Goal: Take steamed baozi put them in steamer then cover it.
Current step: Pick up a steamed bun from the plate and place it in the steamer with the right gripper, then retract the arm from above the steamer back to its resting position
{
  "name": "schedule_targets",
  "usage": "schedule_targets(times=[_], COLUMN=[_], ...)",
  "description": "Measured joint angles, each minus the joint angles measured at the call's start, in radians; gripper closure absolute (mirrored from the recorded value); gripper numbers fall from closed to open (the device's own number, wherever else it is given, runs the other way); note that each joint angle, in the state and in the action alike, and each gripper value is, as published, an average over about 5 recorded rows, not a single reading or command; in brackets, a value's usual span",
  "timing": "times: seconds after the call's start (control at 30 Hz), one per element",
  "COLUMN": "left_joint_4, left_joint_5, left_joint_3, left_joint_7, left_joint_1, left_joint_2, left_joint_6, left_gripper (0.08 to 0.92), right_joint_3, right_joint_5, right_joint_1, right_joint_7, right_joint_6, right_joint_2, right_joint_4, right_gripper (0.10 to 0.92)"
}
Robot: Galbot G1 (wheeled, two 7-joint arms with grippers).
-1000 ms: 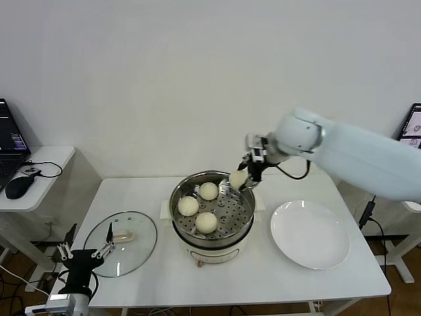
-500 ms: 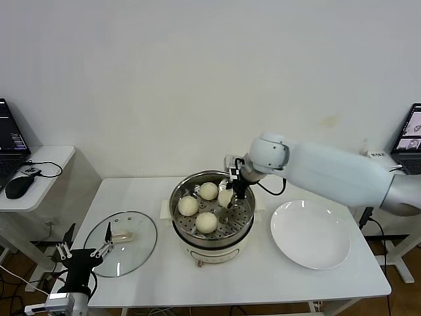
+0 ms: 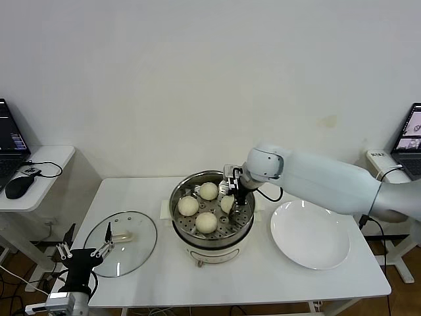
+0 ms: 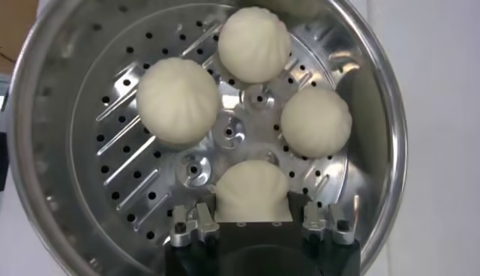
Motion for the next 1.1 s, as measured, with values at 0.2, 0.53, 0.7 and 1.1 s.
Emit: schedule_targets(times=[0.2, 0.53, 0.7, 1.1], left_joint_4=[-0.001, 0.004, 0.015, 0.050], left_joint_5=[-0.001, -0.001, 0.005, 0.075], left_joint_3=[-0.002, 0.005, 0.015, 0.052], left_joint_7=[-0.001, -0.001, 0.000, -0.013], left_joint_1=[0.001, -0.009, -0.016, -0.037], left_joint_2=[-0.002, 0.003, 0.011, 0.016], left_joint_6=[0.000, 0.002, 0.000, -0.011], left_gripper=[0.177, 0.177, 0.177, 0.177], right_joint_3=[0.031, 0.138, 0.258, 0.868], right_joint_5=[-0.002, 0.079, 0.146, 0.122], right_joint_1=[-0.003, -0.018, -0.121, -0.782], right_joint_7=[0.017, 0.111, 0.249, 0.588], right_joint_6=[0.000, 0.008, 0.037, 0.294], right_joint_2=[-0.021, -0.132, -0.227, -0.314], right_joint_4=[0.022, 0.168, 0.267, 0.467], right_gripper=[0.236, 0.203, 0.203, 0.203])
